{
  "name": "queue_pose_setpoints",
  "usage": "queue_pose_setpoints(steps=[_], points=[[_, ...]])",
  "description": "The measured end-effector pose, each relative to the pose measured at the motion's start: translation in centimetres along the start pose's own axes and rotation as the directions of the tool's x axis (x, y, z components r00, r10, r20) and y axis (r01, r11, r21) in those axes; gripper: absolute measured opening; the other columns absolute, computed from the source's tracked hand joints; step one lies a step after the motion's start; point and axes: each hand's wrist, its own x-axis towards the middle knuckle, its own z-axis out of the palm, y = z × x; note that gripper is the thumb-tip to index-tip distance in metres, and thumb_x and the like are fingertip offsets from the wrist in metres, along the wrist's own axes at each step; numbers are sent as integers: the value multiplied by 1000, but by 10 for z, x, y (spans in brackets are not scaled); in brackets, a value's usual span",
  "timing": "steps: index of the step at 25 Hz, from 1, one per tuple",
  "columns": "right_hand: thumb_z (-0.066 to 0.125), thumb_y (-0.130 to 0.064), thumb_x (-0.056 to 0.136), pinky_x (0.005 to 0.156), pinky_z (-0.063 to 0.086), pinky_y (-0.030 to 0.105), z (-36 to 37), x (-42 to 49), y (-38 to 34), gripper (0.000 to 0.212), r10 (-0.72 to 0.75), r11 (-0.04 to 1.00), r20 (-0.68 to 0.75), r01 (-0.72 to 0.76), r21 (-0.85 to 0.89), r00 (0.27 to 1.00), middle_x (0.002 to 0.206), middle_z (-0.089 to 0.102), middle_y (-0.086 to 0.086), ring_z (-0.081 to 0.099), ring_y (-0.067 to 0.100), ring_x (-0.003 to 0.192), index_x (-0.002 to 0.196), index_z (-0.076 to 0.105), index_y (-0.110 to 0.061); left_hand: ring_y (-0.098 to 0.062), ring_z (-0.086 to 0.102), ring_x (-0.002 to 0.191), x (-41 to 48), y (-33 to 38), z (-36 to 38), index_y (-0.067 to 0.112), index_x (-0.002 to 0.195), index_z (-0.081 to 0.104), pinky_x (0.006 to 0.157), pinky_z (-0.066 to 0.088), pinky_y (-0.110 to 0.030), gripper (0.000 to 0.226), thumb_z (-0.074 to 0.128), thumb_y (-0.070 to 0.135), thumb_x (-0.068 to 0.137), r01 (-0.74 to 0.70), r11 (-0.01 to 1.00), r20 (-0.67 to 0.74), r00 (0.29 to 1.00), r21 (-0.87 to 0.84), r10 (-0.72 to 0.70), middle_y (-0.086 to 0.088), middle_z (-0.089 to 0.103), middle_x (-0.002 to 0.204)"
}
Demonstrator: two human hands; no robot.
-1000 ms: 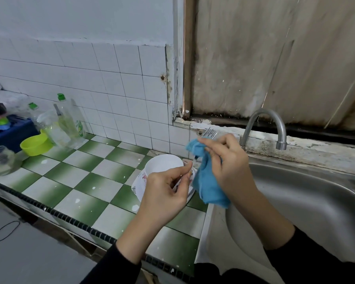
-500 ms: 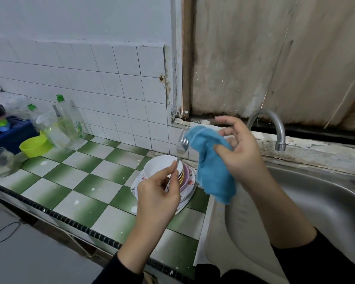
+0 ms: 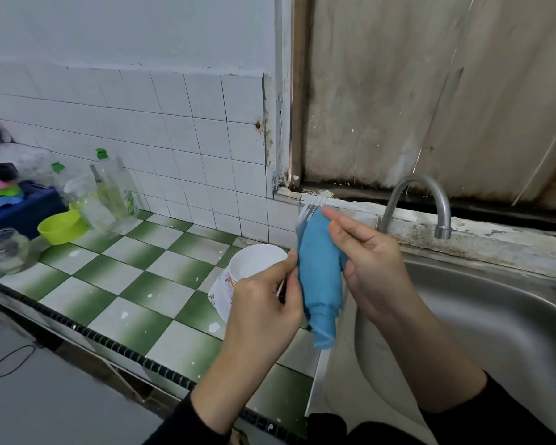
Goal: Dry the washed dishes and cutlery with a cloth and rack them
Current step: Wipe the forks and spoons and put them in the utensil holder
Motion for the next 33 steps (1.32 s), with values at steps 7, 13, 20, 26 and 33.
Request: queue_pose_setpoints(steps=[7, 13, 20, 26, 33], points=[[62, 17, 79, 110, 41, 37, -9, -9, 8, 71, -131, 921, 343, 242, -305, 930, 128, 59, -18, 49, 12, 130, 123, 60, -38, 7, 58, 56, -6, -2, -6, 17, 99, 77, 55, 42, -8, 22, 61, 7, 88, 160, 977, 119, 983, -143, -143, 19, 71, 71], [51, -23, 89, 106, 39, 47, -16, -2, 37, 44, -533, 356, 325, 556, -751, 781, 128, 29, -19, 37, 19, 120, 128, 54, -42, 10, 64, 70, -6, -2, -3, 11, 107, 74, 67, 53, -13, 29, 60, 19, 83, 227, 951, 94, 973, -208, -212, 35, 64, 88], [47, -32, 94, 108, 41, 42, -13, 4, 48, 46, -502, 518, 273, 539, -664, 820, 149, 17, -6, 40, 14, 133, 140, 43, -38, -8, 60, 76, -4, -1, -6, 9, 106, 73, 57, 38, -2, 24, 62, -1, 88, 257, 933, 139, 964, -253, -228, 29, 57, 92], [43, -27, 97, 97, 51, 46, -1, -6, 57, 45, -299, 868, 211, 357, -345, 931, 136, 46, 3, 60, 23, 112, 136, 37, -49, 10, 61, 60, -6, -4, -6, 19, 105, 73, 60, 43, -5, 25, 62, 3, 88, 234, 941, 158, 967, -245, -200, 23, 67, 90], [46, -35, 99, 79, 57, 38, -3, 8, 29, 34, 22, 998, -191, -11, 60, 981, 132, 57, 5, 65, 18, 93, 132, 53, -35, 14, 60, 68, -7, -13, -6, 33, 94, 71, 71, 47, -6, 36, 64, -2, 87, 315, 904, 164, 947, -289, -277, 28, 70, 82]])
